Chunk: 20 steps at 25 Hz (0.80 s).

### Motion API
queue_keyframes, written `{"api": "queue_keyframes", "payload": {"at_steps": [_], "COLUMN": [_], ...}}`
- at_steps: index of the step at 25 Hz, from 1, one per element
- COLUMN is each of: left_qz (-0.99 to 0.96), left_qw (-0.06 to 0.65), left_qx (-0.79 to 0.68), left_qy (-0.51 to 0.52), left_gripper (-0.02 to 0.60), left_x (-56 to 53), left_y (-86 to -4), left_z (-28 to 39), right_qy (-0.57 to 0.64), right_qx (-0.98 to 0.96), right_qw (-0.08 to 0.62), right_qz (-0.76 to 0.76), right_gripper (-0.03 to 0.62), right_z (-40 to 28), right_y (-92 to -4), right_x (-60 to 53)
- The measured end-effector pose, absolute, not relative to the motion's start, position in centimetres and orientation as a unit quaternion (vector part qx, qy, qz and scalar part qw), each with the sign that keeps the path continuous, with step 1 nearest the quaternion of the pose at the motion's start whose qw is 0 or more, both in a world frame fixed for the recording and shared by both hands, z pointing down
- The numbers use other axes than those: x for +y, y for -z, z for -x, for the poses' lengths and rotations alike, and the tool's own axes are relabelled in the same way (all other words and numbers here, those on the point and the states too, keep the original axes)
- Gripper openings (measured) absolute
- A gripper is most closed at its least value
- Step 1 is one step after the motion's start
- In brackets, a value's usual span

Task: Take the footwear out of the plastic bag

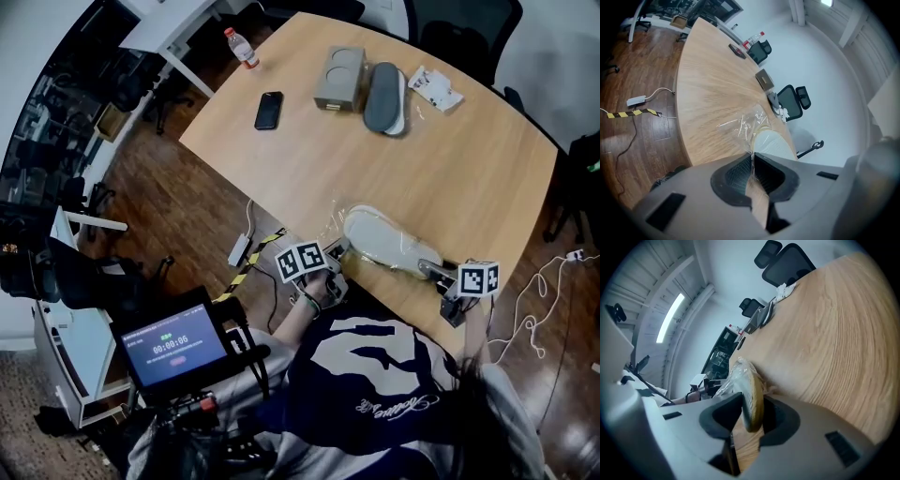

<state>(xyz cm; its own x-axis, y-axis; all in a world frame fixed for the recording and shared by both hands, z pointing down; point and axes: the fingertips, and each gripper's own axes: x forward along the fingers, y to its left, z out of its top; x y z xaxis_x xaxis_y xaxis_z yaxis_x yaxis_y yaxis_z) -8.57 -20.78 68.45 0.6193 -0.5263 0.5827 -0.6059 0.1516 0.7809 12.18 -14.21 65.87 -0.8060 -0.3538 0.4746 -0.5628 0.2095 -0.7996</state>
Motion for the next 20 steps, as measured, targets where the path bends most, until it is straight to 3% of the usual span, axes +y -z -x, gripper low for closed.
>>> {"api": "queue_keyframes", "payload": {"at_steps": [8, 20], "left_qz": [-0.624, -0.600], "left_qw": [0.613, 0.598], "left_qx": [-0.484, -0.527], "left_qy": [0.022, 0.064], "left_gripper": [0.015, 0.011], "left_x": [-21.4, -22.8], "left_y": [-68.2, -67.3], "left_z": [11.6, 14.8], "right_qy": [-0.561, -0.539], "right_qx": [-0.775, -0.758], "right_qw": [0.043, 0.026], "right_qz": [-0.289, -0.366], "right_gripper": [0.080, 0.078], "right_z": [-13.4, -19.6], "right_y": [-62.1, -58.7], "right_x": [-11.9, -7.3]}}
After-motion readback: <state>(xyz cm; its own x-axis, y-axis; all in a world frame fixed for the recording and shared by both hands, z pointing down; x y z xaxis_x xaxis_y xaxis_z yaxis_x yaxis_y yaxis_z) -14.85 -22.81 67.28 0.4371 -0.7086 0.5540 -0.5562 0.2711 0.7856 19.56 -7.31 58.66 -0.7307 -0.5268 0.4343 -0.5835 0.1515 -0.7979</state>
